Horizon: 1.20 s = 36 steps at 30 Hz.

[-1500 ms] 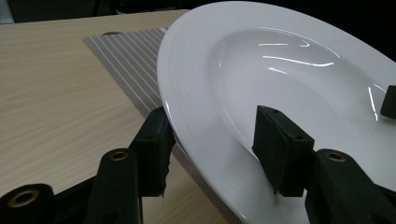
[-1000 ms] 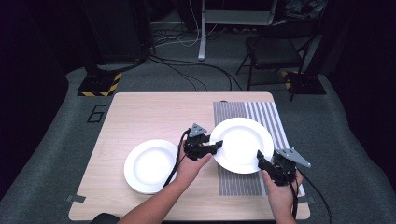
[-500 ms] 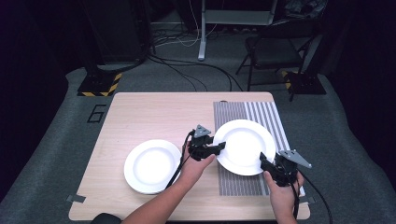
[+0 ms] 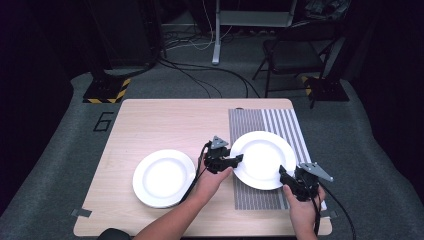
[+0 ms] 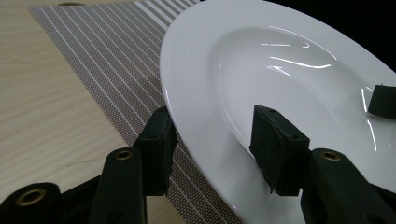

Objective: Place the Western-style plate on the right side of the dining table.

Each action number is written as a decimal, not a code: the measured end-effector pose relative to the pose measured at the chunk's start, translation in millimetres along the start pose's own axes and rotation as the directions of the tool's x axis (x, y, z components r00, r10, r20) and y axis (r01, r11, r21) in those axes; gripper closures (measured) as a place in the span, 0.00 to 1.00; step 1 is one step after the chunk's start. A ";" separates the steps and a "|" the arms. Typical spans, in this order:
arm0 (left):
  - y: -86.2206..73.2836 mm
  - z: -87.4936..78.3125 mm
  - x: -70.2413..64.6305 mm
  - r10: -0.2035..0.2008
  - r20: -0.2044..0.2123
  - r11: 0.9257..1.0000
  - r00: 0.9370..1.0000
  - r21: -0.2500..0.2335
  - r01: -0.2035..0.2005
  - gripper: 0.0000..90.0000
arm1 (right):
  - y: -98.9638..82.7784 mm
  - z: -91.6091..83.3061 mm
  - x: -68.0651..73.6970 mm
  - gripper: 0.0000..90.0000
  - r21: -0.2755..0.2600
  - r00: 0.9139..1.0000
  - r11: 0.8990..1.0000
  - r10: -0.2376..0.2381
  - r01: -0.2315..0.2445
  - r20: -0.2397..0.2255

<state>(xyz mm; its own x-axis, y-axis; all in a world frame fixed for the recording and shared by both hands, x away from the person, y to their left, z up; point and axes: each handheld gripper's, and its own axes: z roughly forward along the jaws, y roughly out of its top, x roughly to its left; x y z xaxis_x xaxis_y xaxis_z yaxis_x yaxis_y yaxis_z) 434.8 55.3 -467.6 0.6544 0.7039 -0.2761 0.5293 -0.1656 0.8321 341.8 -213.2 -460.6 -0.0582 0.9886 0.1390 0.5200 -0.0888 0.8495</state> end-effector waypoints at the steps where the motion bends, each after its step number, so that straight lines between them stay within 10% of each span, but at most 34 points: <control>1: -0.5 0.9 0.4 0.001 0.002 1.000 1.000 0.000 -0.001 0.56 | -0.7 0.4 -0.6 0.52 0.001 1.000 1.000 0.000 0.000 0.000; 36: 10.4 38.3 14.2 -0.032 0.015 0.999 0.999 -0.019 0.032 0.57 | 9.6 40.6 -24.5 0.52 0.024 1.000 1.000 0.005 -0.005 0.010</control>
<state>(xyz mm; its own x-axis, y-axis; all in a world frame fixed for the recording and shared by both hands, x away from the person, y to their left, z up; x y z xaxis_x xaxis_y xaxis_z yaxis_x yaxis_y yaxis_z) 470.3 37.1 -481.3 0.6454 0.6982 -0.3097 0.5397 -0.1299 0.8318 382.8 -233.3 -476.6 -0.0475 0.9893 0.1379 0.5403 -0.0907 0.8365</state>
